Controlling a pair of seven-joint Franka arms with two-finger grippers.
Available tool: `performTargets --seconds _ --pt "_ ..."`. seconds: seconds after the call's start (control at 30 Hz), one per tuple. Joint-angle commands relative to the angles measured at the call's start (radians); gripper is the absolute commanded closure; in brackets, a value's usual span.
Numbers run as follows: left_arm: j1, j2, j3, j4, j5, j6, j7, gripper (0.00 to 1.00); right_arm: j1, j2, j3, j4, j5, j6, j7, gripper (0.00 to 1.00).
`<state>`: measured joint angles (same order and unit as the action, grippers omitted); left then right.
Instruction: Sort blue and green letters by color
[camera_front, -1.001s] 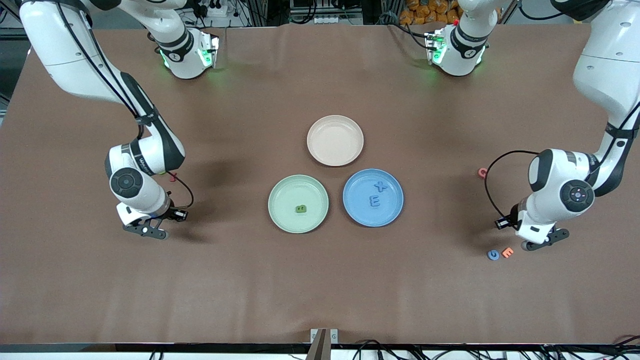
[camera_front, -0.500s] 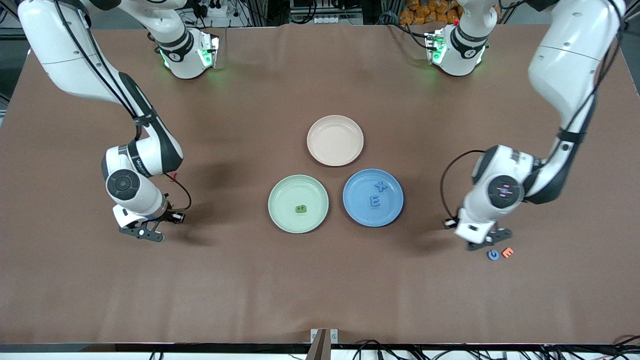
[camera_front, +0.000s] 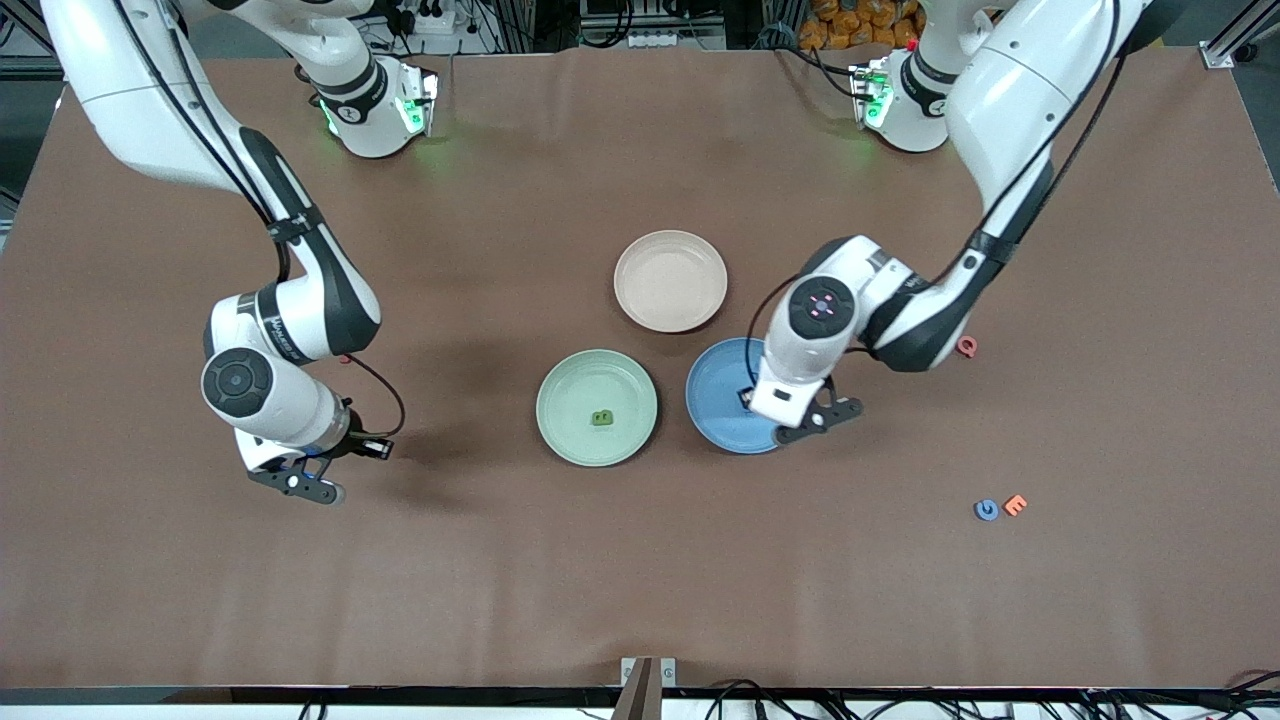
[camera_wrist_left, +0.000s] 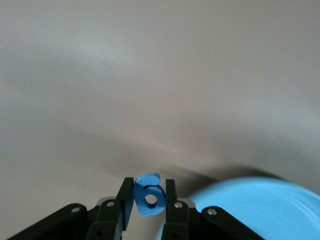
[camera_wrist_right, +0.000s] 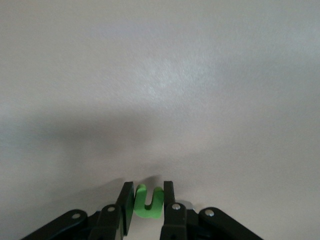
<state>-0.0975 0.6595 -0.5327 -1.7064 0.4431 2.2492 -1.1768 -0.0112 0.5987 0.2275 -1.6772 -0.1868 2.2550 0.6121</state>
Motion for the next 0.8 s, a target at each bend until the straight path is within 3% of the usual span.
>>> performTargets --seconds 0.0,0.33,0.63,0.73,0.77 --pt "-0.045 -0.017 -0.006 0.008 -0.023 -0.022 -0.055 1.00 0.048 -0.004 0.010 0.068 0.108 -0.046 0.021 0.85" --pt "-0.103 -0.004 -0.020 0.034 -0.023 -0.022 -0.101 1.00 0.181 0.075 0.010 0.177 0.150 -0.037 0.193 0.85" --pt "-0.110 -0.004 -0.020 0.036 -0.023 -0.022 -0.098 0.97 0.241 0.095 0.009 0.186 0.156 -0.037 0.353 0.85" --pt "-0.103 -0.004 -0.020 0.036 -0.023 -0.022 -0.089 0.59 0.254 0.107 0.009 0.186 0.155 -0.037 0.403 0.85" --pt "-0.100 -0.003 -0.020 0.036 -0.021 -0.022 -0.084 0.37 0.257 0.110 0.010 0.186 0.155 -0.037 0.419 0.85"
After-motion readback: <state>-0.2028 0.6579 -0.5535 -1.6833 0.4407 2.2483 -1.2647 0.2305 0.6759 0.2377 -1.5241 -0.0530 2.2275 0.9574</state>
